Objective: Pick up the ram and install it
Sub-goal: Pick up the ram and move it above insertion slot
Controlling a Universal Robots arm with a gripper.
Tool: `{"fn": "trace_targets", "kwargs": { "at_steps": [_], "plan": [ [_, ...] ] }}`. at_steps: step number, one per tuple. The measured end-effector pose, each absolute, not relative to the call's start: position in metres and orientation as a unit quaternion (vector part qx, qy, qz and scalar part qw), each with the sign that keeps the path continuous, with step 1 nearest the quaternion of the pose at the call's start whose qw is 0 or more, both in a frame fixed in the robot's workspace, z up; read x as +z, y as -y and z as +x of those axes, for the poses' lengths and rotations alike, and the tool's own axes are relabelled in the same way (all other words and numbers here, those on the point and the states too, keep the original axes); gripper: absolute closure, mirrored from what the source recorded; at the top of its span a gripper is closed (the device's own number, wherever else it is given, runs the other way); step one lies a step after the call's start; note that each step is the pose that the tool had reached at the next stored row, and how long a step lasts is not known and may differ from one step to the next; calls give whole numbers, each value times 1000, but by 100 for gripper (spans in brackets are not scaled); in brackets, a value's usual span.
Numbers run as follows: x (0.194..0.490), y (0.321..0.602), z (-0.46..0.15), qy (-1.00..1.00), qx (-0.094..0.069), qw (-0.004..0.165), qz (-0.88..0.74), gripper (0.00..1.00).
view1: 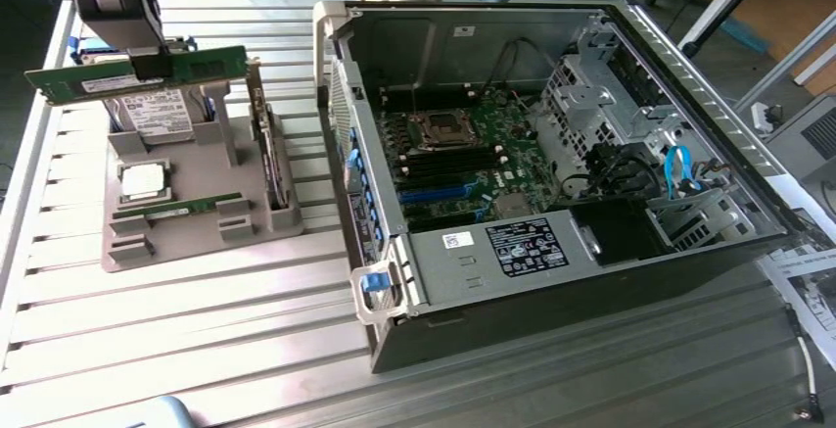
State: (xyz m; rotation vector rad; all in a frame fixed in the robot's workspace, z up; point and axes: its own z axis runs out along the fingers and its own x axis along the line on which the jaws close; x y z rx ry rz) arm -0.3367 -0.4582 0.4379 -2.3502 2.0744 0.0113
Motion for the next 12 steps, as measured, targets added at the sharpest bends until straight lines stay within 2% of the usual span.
{"fn": "trace_targets", "kwargs": {
  "at_steps": [12],
  "plan": [
    [434,458,-330,-662,3,3,-750,86]
  ]
}}
